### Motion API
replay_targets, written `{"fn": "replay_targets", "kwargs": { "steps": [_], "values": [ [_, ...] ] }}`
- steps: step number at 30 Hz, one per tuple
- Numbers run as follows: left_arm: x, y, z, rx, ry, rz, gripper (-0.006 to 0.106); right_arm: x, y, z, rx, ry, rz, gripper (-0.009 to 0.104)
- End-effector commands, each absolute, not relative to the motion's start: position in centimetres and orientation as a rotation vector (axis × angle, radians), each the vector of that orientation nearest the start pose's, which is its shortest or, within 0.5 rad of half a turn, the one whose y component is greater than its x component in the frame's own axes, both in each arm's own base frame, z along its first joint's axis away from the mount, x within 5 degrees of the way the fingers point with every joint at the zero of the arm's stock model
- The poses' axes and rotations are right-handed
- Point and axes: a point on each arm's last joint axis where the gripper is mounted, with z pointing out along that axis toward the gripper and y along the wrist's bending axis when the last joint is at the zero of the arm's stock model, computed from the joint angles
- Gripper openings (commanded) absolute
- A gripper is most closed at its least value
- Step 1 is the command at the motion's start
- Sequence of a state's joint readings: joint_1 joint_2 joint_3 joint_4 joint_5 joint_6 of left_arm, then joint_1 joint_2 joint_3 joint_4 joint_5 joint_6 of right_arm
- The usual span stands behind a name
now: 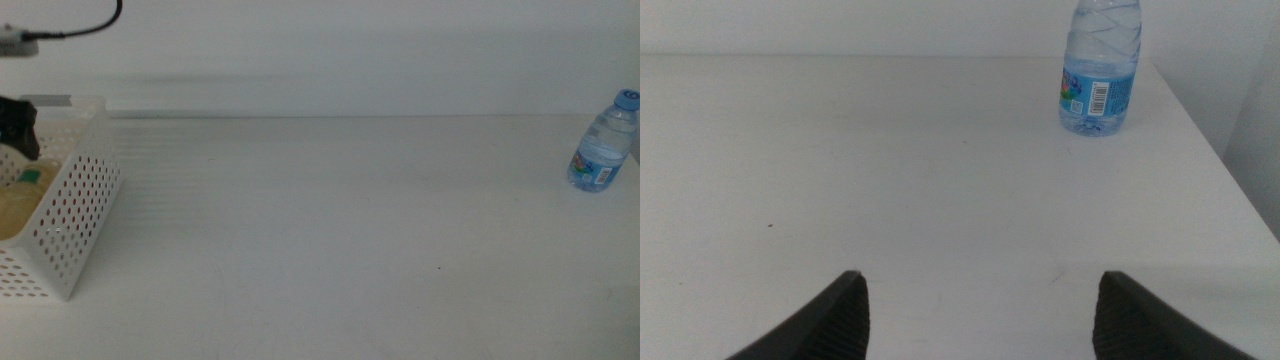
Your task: Use arms to grab the bottles and put them into the dustbin to the left of the table.
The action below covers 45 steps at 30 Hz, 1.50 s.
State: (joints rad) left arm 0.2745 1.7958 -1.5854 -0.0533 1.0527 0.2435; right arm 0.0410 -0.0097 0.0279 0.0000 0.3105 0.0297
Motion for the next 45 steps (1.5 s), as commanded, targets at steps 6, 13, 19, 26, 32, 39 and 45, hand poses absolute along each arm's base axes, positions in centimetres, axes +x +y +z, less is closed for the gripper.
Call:
{"fn": "replay_targets", "kwargs": {
  "steps": [6,13,19,26,32,39,45],
  "values": [
    [34.6,4.5,37.2,-0.005,2.500,-0.064,0.090,5.4,0.2,18.7,-0.019,1.704,0.035,0.059],
    [31.9,-0.9,41.0,0.150,2.383,-0.196,0.090,5.4,0.2,18.7,-0.019,1.704,0.035,0.059],
    [29.3,-5.0,43.5,0.299,2.248,-0.248,0.090,5.4,0.2,18.7,-0.019,1.704,0.035,0.059],
    [25.4,-8.9,42.5,0.394,1.977,-0.304,0.090,5.4,0.2,18.7,-0.019,1.704,0.035,0.059],
    [20.4,-10.1,39.3,0.423,1.877,-0.401,0.090,5.4,0.2,18.7,-0.019,1.704,0.035,0.059],
    [15.4,-9.5,36.0,0.464,1.827,-0.472,0.090,5.4,0.2,18.7,-0.019,1.704,0.035,0.059],
    [13.2,-8.2,35.5,0.459,1.782,-0.461,0.090,5.4,0.2,18.7,-0.019,1.704,0.035,0.059]
  ]
}}
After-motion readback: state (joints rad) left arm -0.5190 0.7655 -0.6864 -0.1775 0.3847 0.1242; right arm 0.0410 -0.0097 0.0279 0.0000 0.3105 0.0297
